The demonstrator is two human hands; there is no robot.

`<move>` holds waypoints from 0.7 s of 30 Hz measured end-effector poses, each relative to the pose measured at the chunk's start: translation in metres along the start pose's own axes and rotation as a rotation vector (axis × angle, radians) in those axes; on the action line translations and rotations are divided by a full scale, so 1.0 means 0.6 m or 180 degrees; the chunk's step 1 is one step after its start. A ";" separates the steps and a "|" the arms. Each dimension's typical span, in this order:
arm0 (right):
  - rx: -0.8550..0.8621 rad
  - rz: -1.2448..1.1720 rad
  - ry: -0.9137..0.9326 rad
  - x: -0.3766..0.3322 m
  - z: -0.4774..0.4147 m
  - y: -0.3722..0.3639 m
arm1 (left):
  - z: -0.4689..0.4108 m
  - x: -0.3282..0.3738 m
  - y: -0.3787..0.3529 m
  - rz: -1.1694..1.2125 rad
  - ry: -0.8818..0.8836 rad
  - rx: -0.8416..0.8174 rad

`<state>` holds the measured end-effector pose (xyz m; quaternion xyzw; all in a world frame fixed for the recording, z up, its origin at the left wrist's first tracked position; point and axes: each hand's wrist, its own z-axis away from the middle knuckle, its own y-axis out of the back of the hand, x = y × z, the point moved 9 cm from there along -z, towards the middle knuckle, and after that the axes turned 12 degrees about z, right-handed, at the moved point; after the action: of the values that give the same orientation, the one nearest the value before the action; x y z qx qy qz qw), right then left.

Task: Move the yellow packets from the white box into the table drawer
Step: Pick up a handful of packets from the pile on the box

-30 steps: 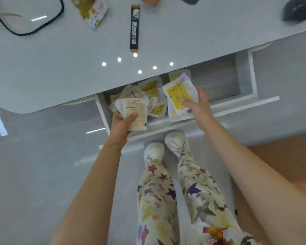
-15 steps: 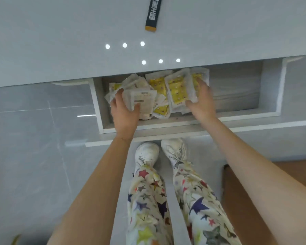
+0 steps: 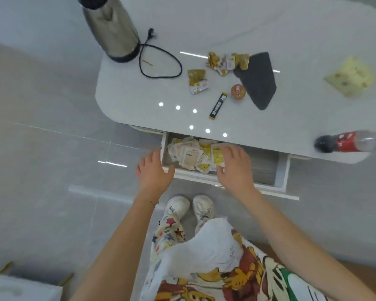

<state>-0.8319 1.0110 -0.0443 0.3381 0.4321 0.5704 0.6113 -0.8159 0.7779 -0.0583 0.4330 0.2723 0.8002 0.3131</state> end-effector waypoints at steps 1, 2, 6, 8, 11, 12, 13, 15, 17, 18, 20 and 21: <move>0.0061 0.0096 0.0166 -0.028 0.010 0.041 | 0.021 0.000 0.046 0.0050 -0.0002 0.0103; 0.0146 0.0192 0.0334 -0.058 0.020 0.082 | 0.042 -0.002 0.094 0.0096 -0.0013 0.0244; 0.0472 0.0407 0.0988 -0.198 0.057 0.211 | 0.135 -0.046 0.267 0.0066 0.0048 0.0852; 0.0585 0.0425 0.1307 -0.280 0.077 0.254 | 0.181 -0.083 0.331 0.0077 0.0174 0.1059; 0.0563 0.0601 0.1774 -0.413 0.113 0.285 | 0.252 -0.150 0.408 0.0165 0.0425 0.1290; 0.0552 0.0659 0.1920 -0.460 0.126 0.289 | 0.277 -0.175 0.432 0.0178 0.0497 0.1355; 0.0550 0.0710 0.2051 -0.505 0.141 0.291 | 0.301 -0.201 0.455 0.0195 0.0577 0.1426; 0.0565 0.0814 0.2290 -0.593 0.172 0.290 | 0.354 -0.258 0.498 0.0255 0.0795 0.1570; 0.0551 0.0888 0.2545 -0.680 0.207 0.281 | 0.410 -0.319 0.534 0.0283 0.0984 0.1718; 0.0529 0.0931 0.2674 -0.723 0.225 0.273 | 0.440 -0.349 0.552 0.0287 0.1052 0.1809; 0.0510 0.1076 0.2939 -0.807 0.265 0.255 | 0.498 -0.412 0.582 0.0332 0.1193 0.2004; 0.0514 0.1142 0.3062 -0.847 0.285 0.244 | 0.527 -0.444 0.596 0.0370 0.1276 0.2096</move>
<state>-0.7229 0.5394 0.2288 0.1526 0.6420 0.7219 0.2082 -0.5235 0.3991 0.2059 0.3601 0.5453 0.7552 0.0520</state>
